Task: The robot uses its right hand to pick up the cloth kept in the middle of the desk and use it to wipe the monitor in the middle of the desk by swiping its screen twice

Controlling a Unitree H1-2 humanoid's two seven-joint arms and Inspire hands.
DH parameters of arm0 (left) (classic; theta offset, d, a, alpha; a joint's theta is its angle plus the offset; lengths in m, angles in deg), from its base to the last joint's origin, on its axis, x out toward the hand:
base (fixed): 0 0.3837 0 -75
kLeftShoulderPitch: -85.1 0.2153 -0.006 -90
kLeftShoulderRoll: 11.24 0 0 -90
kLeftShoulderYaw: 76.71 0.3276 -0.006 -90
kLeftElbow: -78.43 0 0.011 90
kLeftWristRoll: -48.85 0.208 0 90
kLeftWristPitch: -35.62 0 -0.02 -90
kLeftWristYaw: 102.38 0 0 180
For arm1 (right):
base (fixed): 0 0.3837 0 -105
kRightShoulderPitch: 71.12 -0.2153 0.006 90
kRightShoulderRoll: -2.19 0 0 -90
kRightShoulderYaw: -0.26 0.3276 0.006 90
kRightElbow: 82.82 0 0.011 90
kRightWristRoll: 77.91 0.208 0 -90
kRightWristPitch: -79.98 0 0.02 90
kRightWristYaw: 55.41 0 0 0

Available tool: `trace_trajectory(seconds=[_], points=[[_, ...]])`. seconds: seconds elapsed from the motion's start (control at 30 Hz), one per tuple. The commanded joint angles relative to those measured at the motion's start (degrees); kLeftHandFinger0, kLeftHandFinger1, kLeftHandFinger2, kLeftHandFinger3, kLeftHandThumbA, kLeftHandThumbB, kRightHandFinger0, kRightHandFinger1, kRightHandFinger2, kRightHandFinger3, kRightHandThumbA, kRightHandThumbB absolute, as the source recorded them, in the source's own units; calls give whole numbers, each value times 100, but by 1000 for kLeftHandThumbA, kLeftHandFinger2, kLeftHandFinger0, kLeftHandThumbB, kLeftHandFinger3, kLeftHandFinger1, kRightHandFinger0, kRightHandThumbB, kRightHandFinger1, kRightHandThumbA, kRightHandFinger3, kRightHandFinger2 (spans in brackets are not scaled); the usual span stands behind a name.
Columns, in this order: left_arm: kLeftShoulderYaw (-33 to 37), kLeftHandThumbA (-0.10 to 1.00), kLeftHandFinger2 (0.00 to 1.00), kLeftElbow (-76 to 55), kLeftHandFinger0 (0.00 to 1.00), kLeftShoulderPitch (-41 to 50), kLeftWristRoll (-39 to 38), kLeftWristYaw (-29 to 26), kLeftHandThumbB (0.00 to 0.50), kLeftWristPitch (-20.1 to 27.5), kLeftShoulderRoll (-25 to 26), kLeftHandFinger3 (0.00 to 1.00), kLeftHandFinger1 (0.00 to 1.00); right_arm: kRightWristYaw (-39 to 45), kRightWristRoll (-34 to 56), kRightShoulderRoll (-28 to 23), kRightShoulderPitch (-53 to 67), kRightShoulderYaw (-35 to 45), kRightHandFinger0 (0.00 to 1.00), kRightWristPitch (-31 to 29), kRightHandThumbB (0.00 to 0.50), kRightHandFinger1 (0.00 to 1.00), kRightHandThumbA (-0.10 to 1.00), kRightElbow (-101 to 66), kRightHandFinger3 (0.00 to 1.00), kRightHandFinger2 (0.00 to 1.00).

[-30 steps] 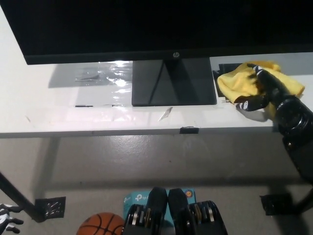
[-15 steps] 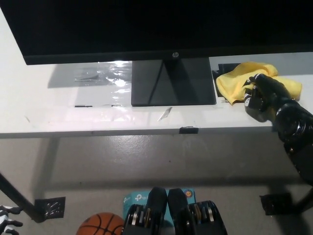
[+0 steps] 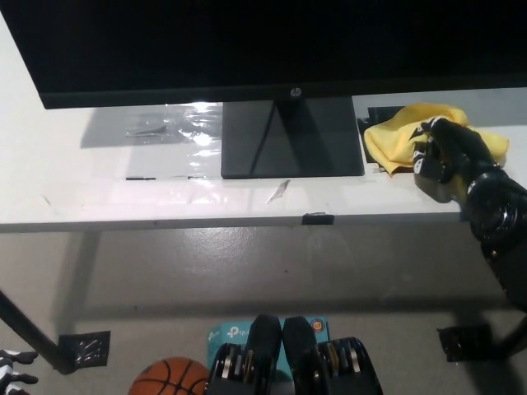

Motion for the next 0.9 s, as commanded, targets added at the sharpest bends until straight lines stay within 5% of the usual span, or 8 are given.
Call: trace_trajectory(seconds=[0.0, 0.1, 0.2, 0.4, 0.67, 0.87], points=[[-71, 406, 618, -233, 388, 128, -53, 19, 101, 14, 34, 793, 450, -514, 45, 7, -129, 273, 24, -387, 3, 367, -100, -189, 189, 654], [-93, 421, 608, -229, 385, 165, -65, 39, 110, 77, 47, 799, 447, -711, 72, 72, -168, 443, 0, -551, 7, 165, -100, -268, 77, 435], [-115, 416, 623, -184, 389, 158, -102, 53, 120, 76, 44, 797, 448, -758, 83, 83, -131, 589, 0, -583, 72, 87, -100, -537, 0, 361], [-127, 422, 675, -250, 414, 162, -91, 16, 112, -74, 38, 811, 480, -752, 183, 89, -1, 850, 0, -678, 170, 54, -100, -1120, 29, 381], [-193, 451, 661, -255, 426, 250, -124, 47, 136, 6, 60, 805, 476, -798, 182, 198, 27, 931, 0, -783, 220, 36, -100, -1209, 38, 381], [-199, 437, 640, -241, 411, 253, -135, 53, 131, 45, 65, 811, 463, -905, 333, 423, 180, 1116, 0, -832, 313, 44, -100, -1307, 13, 385]])
